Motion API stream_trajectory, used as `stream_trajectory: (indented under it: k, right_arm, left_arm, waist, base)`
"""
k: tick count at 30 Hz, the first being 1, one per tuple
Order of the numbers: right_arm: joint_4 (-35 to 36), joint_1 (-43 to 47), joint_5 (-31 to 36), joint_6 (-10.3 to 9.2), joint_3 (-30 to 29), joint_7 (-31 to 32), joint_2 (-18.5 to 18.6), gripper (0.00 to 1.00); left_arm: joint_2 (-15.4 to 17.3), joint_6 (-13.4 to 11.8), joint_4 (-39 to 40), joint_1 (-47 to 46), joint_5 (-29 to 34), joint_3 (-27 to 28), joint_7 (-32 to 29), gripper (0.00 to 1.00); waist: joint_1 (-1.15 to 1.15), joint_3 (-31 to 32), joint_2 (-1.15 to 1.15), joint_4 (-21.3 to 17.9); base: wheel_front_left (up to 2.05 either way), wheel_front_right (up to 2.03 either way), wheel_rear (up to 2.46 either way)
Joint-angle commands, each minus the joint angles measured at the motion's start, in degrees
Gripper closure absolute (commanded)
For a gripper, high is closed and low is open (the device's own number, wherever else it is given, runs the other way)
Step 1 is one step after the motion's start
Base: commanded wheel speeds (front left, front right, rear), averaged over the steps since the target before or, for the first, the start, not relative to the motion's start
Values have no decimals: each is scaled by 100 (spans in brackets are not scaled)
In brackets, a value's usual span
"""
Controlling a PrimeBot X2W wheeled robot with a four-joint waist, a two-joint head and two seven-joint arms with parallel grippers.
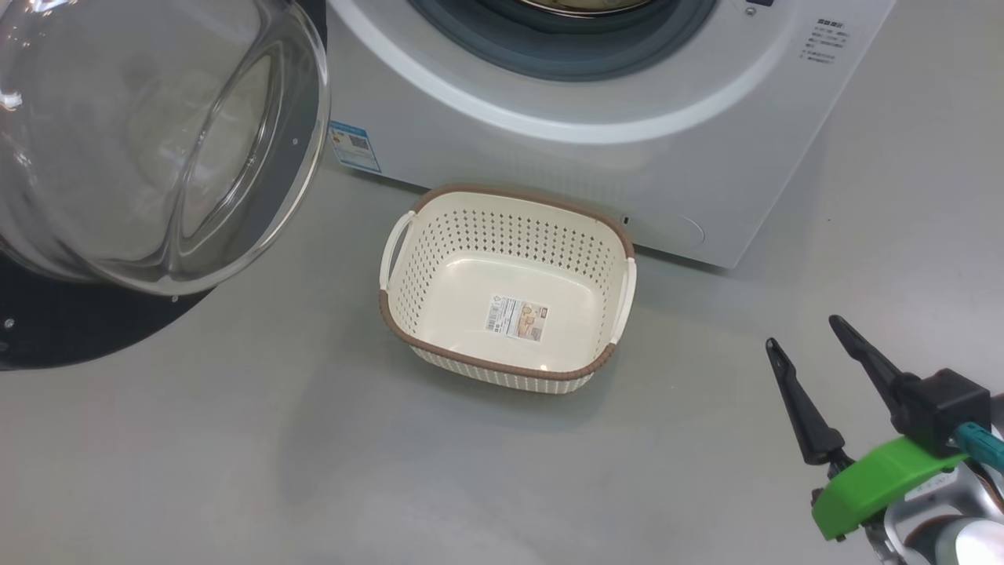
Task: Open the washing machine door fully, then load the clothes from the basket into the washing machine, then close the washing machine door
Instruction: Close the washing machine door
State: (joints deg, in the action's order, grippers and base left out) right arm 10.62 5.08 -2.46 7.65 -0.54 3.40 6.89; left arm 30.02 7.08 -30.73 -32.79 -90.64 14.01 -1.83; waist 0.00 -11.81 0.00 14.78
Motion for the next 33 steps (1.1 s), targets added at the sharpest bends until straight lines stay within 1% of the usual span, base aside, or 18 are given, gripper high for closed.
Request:
stream_trajectory:
  k: [1, 5, 15, 24, 27, 33]
  right_arm:
    - [232, -197, -38, -16, 91, 19, 123, 0]
    - [238, -184, -34, -16, 82, 28, 109, 0]
    - [250, -192, -32, -16, 99, 56, 117, 0]
    - [230, -219, -64, -16, 131, 66, 109, 0]
    - [217, -229, -74, -16, 133, 63, 109, 0]
    - [211, -240, -77, -16, 141, 59, 89, 0]
  left_arm:
    - [403, 40, 140, -217, -48, 216, -91, 100]
    - [351, 40, 179, -187, -172, 218, -314, 100]
    - [157, 40, 590, -36, -488, 378, -919, 100]
    - [-60, 40, 831, 182, -502, 393, -1396, 100]
    - [-54, 40, 872, 248, -400, 348, -1533, 100]
    - [-119, 41, 928, 249, -413, 329, -1773, 100]
  waist:
    - [0, 6, 0, -3]
    - [0, 20, 0, 3]
    - [0, 30, 0, 57]
    - [0, 61, 0, 103]
    - [0, 71, 0, 112]
    - [0, 89, 0, 118]
  base:
    - [0, 0, 0]
    - [0, 0, 0]
    - [0, 0, 0]
    - [0, 0, 0]
    - [0, 0, 0]
    - [0, 0, 0]
